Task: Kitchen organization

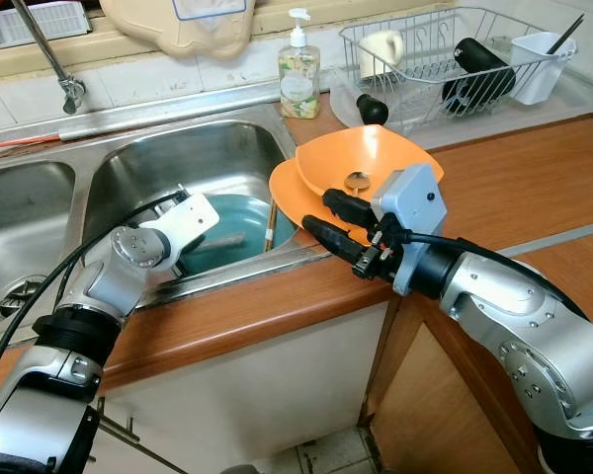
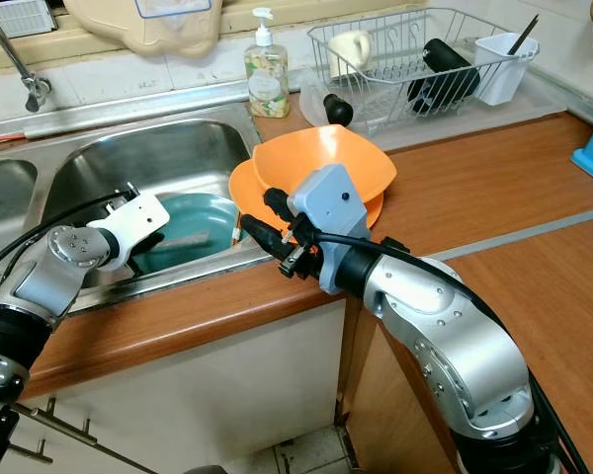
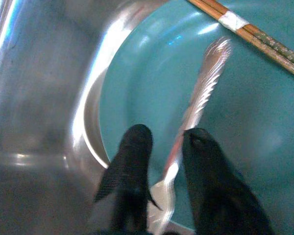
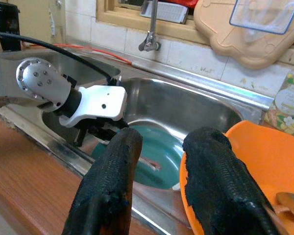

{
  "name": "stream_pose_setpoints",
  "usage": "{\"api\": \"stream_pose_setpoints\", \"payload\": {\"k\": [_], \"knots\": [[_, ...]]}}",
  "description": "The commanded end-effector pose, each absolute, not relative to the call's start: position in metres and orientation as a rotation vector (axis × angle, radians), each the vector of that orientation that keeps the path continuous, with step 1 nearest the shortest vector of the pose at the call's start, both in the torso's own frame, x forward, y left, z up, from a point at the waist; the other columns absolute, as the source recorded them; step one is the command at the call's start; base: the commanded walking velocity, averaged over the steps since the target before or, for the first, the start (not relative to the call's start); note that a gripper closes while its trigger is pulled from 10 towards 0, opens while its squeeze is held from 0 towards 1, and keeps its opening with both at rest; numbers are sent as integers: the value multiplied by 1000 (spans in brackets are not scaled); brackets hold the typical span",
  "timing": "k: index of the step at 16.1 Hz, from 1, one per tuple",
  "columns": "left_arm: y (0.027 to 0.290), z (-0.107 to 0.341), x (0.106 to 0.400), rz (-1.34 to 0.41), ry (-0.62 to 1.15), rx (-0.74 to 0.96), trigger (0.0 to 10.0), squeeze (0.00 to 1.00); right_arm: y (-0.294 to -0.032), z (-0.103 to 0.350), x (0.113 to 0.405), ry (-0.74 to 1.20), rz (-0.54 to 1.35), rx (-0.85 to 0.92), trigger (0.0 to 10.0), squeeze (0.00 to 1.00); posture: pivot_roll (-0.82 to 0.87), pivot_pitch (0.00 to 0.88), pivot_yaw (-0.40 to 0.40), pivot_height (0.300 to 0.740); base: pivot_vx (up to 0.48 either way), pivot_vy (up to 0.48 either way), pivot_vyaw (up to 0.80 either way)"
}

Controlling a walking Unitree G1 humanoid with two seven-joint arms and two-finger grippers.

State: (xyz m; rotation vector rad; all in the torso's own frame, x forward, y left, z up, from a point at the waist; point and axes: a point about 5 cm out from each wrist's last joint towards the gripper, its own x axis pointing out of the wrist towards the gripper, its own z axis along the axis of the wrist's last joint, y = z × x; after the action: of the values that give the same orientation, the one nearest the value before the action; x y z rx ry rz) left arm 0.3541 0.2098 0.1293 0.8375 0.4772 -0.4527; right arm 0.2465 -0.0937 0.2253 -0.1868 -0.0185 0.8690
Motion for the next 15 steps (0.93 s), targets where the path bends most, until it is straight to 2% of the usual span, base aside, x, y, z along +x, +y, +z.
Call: {"api": "stream_pose_setpoints", "payload": {"k": [1,4,5,6,7,8,9,12,14,15], "knots": [[210,133,356,-455,481,838,10000,1000,-92,228,243,-28,880,-198,10000,0,-41,0,132,740,0,0,0],[209,136,356,-443,440,833,10000,1000,-101,232,252,-57,770,-176,10000,0,-45,0,127,740,0,0,0],[208,143,356,-402,321,770,10000,1000,-111,239,261,-94,643,-93,10000,1000,-47,0,125,740,0,0,0],[207,145,355,-391,303,719,10000,1000,-114,240,262,-98,627,-82,10000,1000,-46,0,125,740,0,0,0],[207,146,353,-381,283,658,10000,839,-115,239,262,-96,620,-85,10000,1000,-47,0,124,740,0,0,0],[206,149,350,-375,250,601,10000,286,-117,238,262,-92,607,-92,10000,1000,-46,0,124,740,0,0,0],[204,152,347,-380,214,559,10000,0,-119,238,263,-93,584,-83,10000,1000,-45,0,124,740,0,0,0],[194,162,324,-464,69,319,10000,0,-121,235,264,-94,522,-65,10000,1000,-45,0,128,740,0,0,0],[183,163,303,-568,21,226,10000,0,-118,230,263,-83,522,-69,10000,1000,-40,0,133,740,0,0,0],[178,161,292,-608,25,172,10000,0,-114,227,262,-76,539,-76,10000,0,-36,0,133,740,0,0,0]]}}
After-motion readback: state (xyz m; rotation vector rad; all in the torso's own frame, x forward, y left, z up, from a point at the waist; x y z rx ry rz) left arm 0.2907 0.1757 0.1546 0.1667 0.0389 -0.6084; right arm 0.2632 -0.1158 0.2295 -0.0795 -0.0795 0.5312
